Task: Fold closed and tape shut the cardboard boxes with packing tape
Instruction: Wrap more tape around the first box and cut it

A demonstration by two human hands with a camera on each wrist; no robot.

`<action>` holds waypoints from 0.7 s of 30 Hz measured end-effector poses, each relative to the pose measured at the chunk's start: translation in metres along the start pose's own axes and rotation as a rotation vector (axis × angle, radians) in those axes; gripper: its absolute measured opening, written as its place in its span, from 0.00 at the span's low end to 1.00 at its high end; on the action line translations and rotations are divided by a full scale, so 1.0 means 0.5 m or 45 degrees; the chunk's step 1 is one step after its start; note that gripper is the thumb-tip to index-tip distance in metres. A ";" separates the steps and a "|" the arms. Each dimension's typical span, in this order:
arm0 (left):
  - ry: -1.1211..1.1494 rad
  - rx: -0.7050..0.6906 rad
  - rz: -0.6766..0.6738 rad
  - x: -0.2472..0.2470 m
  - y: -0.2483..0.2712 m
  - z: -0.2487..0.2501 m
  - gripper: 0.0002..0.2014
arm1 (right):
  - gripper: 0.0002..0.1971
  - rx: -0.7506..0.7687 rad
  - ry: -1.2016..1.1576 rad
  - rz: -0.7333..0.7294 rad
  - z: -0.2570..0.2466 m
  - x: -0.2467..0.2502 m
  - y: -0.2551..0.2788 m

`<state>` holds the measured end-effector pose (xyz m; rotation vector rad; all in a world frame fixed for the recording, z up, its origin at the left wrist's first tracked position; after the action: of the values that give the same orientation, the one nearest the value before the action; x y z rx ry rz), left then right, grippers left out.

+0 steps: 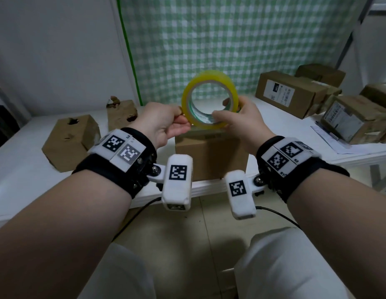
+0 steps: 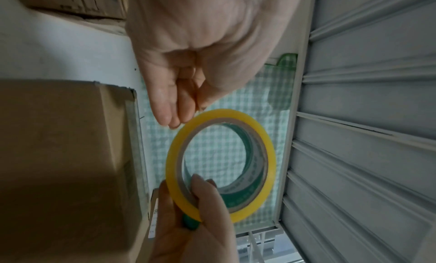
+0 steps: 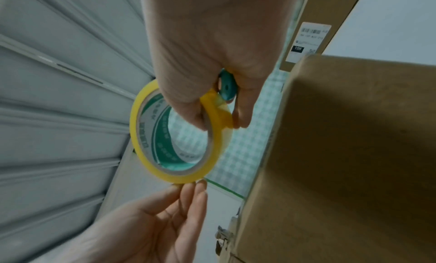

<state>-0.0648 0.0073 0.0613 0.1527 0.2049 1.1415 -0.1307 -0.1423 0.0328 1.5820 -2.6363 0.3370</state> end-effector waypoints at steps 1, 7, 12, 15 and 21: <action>0.007 0.019 -0.006 0.002 -0.001 -0.004 0.09 | 0.14 0.027 0.120 0.052 -0.006 -0.002 -0.005; 0.074 0.065 0.032 0.012 -0.011 -0.026 0.12 | 0.09 0.188 0.637 0.117 -0.044 -0.007 -0.040; 0.243 0.056 0.179 0.060 -0.022 -0.025 0.10 | 0.05 0.204 0.900 0.128 -0.062 0.012 -0.046; 0.327 0.067 0.238 0.108 -0.027 -0.033 0.08 | 0.14 0.199 1.167 0.101 -0.057 0.038 -0.048; 0.276 0.092 0.230 0.109 -0.029 -0.086 0.06 | 0.17 0.283 1.357 0.071 -0.076 0.023 -0.056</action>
<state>-0.0406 0.0517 0.0117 0.1128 0.4321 1.3314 -0.1143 -0.1570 0.0762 0.9178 -1.8210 1.1228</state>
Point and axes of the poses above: each hand's wrist, its own y-axis away from the middle knuckle, its own x-axis out of the back of the hand, z = x × y, the point moved 1 cm from there along -y, towards the middle knuckle, and after that the axes turned 6 degrees about -z, right-handed, at the moved point
